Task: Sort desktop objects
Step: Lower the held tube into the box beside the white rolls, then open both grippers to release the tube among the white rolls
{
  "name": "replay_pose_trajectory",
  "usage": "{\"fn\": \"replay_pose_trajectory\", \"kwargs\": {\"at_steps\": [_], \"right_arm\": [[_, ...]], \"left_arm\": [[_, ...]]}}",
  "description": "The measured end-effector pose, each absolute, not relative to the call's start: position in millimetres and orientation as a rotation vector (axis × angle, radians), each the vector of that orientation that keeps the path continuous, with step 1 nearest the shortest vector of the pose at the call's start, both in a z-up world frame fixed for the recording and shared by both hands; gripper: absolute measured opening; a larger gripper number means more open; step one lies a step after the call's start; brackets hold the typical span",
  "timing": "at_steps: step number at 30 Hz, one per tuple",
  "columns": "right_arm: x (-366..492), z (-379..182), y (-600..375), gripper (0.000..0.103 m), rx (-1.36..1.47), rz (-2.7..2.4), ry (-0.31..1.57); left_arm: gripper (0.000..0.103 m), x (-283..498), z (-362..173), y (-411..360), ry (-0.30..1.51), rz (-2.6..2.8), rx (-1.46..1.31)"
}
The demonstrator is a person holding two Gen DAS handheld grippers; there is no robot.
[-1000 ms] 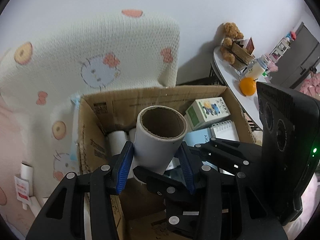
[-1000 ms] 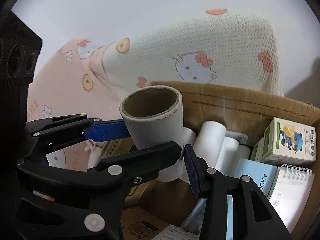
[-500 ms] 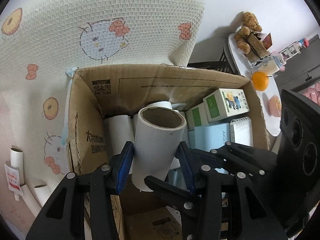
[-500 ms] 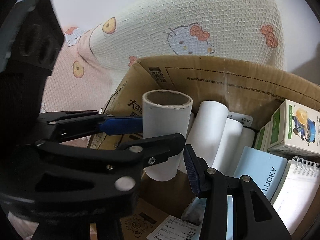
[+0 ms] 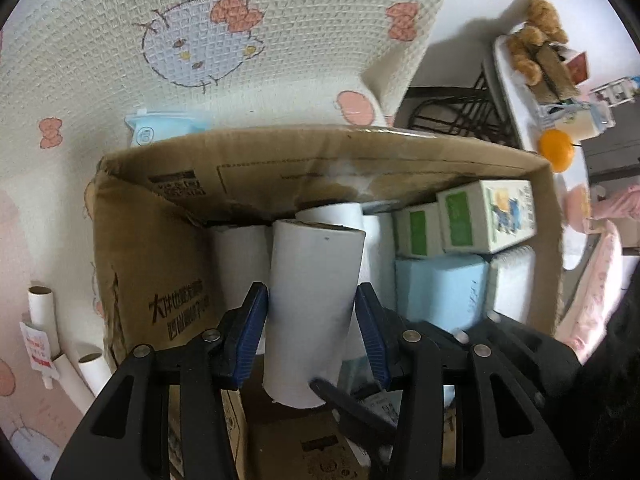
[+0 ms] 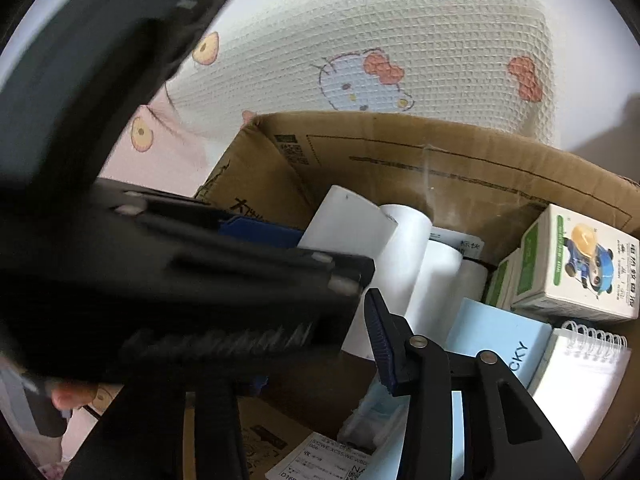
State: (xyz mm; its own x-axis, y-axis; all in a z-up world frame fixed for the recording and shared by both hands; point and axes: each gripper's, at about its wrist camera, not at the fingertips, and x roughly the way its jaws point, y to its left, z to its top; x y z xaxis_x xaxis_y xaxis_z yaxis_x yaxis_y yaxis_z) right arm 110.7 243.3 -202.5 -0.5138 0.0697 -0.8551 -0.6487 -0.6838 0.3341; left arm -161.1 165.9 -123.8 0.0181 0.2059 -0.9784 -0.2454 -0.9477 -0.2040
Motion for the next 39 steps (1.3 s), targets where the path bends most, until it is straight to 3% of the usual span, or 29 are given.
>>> {"fn": "replay_pose_trajectory", "kwargs": {"at_steps": [6,13,21,30,39], "right_arm": [[117.3,-190.2,246.2,0.040,-1.175,2.243,0.928],[120.1,-186.5,243.9,0.040,-1.215,2.154,0.768],[120.5,-194.2,248.7,0.040,-1.240,2.132,0.800],[119.3,-193.8,250.2,0.040,-1.238,2.136,0.812],[102.5,-203.4,255.3,0.040,-1.256,2.142,0.811]], "left_arm": [[0.049,-168.3,-135.4,169.6,0.068,1.999,-2.045],[0.051,-180.2,-137.2,169.8,0.037,2.002,-2.120],[0.051,-171.8,-134.3,172.0,0.070,2.028,-2.118],[0.058,-167.6,-114.2,149.1,-0.176,2.022,-2.050],[0.062,-163.2,-97.8,132.3,-0.184,2.102,-1.963]]}}
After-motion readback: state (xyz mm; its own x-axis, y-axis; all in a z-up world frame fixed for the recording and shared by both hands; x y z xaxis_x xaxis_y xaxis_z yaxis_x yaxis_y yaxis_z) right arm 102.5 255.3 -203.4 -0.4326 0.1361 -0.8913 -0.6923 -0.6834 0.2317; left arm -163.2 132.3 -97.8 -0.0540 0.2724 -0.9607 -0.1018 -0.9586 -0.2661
